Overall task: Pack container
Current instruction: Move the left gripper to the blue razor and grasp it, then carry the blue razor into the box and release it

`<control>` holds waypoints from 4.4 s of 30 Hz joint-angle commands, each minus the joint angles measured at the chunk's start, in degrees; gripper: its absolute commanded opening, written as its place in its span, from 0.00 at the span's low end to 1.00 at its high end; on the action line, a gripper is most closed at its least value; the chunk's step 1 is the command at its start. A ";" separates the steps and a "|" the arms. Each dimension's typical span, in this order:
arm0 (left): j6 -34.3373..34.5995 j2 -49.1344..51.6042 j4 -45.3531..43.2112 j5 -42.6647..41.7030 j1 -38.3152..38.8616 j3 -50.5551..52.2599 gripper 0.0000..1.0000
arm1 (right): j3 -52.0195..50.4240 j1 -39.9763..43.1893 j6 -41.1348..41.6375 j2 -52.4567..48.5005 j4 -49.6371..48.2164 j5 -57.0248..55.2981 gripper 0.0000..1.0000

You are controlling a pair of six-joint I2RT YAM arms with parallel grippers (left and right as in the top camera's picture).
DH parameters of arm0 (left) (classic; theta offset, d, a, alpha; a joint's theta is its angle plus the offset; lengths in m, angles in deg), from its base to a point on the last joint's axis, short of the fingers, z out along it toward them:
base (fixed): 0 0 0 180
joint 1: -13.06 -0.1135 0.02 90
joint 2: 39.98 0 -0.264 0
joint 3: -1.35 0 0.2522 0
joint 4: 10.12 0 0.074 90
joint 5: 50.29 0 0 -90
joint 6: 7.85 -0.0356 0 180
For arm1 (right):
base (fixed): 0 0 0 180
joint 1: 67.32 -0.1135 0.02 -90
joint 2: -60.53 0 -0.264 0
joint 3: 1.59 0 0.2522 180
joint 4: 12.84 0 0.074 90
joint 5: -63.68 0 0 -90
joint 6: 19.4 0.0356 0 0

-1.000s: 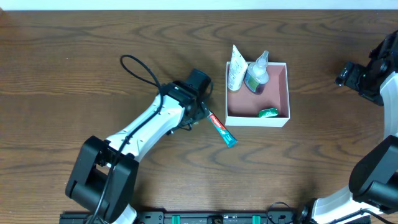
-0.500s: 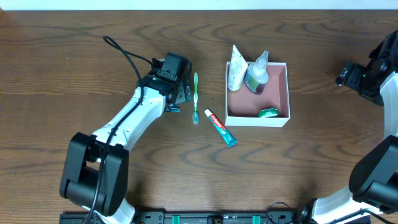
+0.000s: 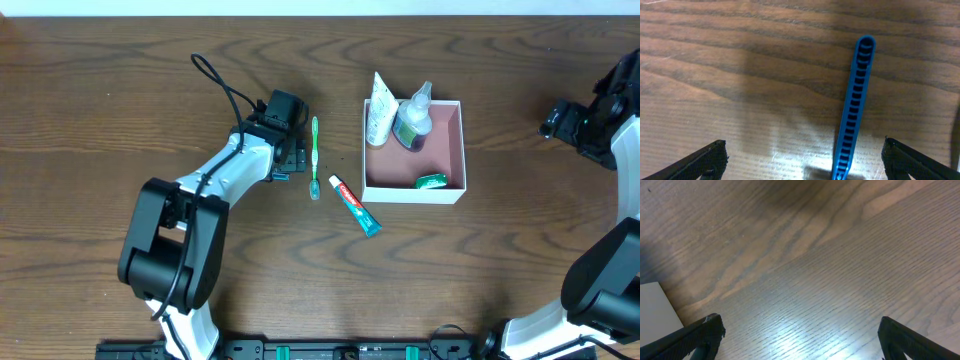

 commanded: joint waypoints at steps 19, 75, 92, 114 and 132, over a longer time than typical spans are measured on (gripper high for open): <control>-1.11 4.70 -1.22 -2.40 -0.17 0.33 0.93 | -0.11 0.24 0.57 -0.42 -0.04 -0.33 0.99; 1.70 -23.41 2.38 -13.81 3.41 -2.38 0.06 | -0.11 0.24 0.57 -0.42 -0.04 -0.33 0.99; -2.69 -23.10 -17.92 -3.32 28.24 -2.34 0.06 | -0.11 0.24 0.57 -0.42 -0.04 -0.33 0.99; -6.99 -7.37 -26.75 -3.32 28.24 -2.32 0.55 | -0.11 0.24 0.57 -0.42 -0.04 -0.33 0.99; -0.17 -24.52 3.43 2.32 23.91 -2.32 0.95 | -0.11 0.24 0.59 -0.42 -0.04 -0.33 0.99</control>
